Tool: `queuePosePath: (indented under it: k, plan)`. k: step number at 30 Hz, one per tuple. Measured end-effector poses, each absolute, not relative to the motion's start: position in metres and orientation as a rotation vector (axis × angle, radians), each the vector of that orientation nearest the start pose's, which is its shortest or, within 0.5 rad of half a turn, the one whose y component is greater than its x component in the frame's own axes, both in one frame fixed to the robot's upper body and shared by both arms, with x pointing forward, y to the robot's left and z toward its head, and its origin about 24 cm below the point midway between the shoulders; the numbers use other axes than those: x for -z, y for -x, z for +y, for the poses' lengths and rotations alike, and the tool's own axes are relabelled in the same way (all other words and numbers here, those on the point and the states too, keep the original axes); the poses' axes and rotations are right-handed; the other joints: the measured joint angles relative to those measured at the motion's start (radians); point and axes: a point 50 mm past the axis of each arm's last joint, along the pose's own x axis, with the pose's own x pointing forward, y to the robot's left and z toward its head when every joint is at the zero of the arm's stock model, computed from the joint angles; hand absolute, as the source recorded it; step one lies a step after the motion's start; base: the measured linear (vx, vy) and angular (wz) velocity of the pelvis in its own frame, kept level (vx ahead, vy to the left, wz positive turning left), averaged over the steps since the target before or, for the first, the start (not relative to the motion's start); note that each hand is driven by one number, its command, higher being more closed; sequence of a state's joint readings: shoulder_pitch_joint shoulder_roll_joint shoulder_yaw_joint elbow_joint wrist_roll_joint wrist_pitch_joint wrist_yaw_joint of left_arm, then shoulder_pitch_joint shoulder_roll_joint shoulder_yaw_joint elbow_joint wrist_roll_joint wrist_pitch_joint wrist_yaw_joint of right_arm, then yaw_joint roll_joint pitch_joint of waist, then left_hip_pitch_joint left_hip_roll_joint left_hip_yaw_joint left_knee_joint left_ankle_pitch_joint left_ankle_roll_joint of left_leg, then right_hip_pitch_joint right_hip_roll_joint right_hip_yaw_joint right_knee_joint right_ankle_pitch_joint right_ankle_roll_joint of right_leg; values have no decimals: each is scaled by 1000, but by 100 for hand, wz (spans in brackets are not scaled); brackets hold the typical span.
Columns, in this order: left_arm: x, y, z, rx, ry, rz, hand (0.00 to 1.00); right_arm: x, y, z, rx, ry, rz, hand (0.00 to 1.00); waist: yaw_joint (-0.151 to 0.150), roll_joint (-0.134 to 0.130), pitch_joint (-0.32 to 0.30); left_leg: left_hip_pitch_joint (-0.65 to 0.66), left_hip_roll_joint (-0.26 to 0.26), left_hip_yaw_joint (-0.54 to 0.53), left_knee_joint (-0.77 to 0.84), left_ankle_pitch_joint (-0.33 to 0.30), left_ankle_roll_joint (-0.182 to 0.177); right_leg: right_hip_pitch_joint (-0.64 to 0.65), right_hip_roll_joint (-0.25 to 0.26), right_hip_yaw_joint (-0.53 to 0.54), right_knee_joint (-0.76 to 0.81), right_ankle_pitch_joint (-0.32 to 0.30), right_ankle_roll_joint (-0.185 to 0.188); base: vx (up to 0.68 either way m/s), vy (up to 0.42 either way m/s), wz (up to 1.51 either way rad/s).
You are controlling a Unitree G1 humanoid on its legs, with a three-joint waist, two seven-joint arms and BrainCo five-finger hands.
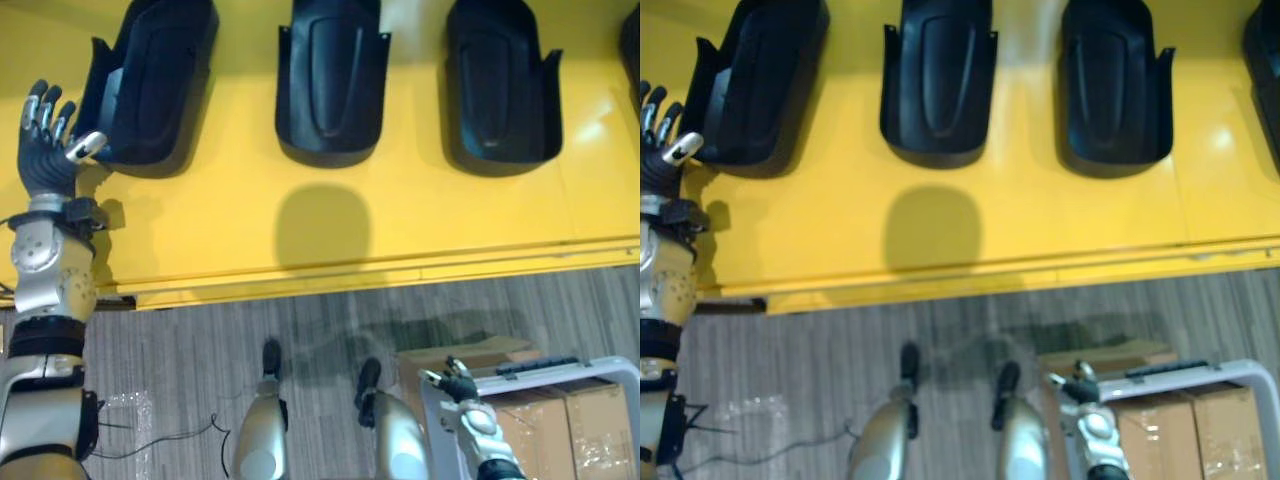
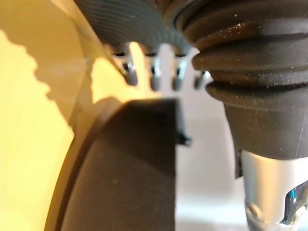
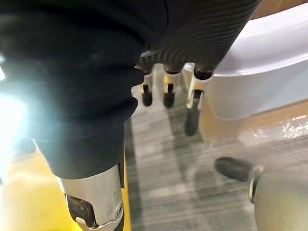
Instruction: Walk over and take plastic housings, then place them on the shelf
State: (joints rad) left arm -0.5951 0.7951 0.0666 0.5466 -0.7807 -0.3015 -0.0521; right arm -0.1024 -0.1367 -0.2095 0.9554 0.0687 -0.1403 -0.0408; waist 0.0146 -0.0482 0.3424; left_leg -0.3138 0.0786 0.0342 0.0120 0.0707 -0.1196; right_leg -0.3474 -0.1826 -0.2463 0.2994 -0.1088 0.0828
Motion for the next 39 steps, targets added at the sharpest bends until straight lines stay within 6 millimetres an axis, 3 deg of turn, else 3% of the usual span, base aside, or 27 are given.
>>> queuePosePath:
  k: [29, 39]
  plan:
    - [-210, -326, 312, -130, 40, -524, 0, 117, -192, -221, 267, -13, 741, 0, -24, -7, -4, 0, -13, 2, -3, 10, 15, 6, -9, 3, -17, 22, 12, 0, 0, 0]
    - [-214, -333, 298, -74, 21, -521, 0, 121, -188, -217, 251, -21, 764, 0, -25, -22, -15, -2, -21, 3, -4, 12, 17, 3, -17, 5, -19, 25, 16, 0, 0, 0]
